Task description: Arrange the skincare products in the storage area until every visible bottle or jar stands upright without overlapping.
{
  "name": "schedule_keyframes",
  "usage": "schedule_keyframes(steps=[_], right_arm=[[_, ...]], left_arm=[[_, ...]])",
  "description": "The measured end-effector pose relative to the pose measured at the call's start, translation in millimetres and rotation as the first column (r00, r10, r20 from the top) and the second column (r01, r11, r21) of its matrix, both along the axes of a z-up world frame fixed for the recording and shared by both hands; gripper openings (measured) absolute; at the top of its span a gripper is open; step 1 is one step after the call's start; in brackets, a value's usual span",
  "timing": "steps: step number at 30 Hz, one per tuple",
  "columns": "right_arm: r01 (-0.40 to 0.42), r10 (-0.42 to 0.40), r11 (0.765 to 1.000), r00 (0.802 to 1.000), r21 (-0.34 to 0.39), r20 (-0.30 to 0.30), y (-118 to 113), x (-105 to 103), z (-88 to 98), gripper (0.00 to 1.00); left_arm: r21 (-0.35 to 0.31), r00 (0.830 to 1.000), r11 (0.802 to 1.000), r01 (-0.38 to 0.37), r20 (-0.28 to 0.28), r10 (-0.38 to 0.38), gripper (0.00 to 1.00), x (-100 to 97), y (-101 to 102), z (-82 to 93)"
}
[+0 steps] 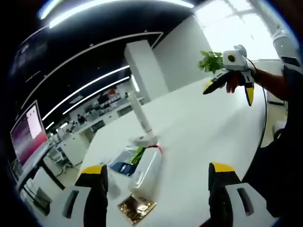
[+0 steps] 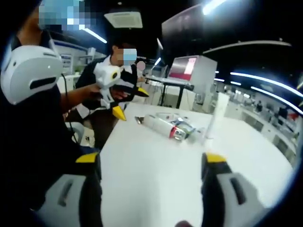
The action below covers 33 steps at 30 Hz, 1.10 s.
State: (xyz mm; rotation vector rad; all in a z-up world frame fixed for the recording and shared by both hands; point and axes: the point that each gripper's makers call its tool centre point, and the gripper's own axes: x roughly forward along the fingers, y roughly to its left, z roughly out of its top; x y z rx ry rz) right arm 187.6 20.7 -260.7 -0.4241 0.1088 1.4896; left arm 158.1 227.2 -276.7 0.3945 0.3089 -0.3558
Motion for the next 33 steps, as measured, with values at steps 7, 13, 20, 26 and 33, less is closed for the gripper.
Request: schedule_keyframes(steps=[7,13,20,26,33], right_arm=[[0.001,-0.001,1.000,1.000,0.004,-0.008,-1.7,1.8,-2.8,0.87],[-0.002,0.002,1.000,1.000,0.008,-0.014,-2.4,4.1,-4.3,0.87],[-0.006,0.007,1.000,1.000,0.017,-0.018,-2.4,7.5,-4.8,0.86],[-0.014,0.014,1.000,1.000,0.021,-0.022,-1.3,9.3,-6.1,0.86],[-0.013,0.014,1.000,1.000,0.029,-0.023,-1.7,13.5,-5.8,0.86]], left_arm=[[0.007,1.000,1.000,0.012,-0.016,-0.012,0.87,7.7,-4.6,-2.0],[0.012,0.999,1.000,0.020,-0.028,-0.020,0.86,13.6,-8.9,-3.5],[0.017,0.999,1.000,0.020,-0.048,-0.020,0.83,20.6,-11.4,-5.9],[0.018,0.997,1.000,0.020,-0.070,-0.019,0.80,26.8,-12.5,-7.2],[0.020,0.995,1.000,0.016,-0.100,-0.014,0.76,34.4,-11.4,-9.2]])
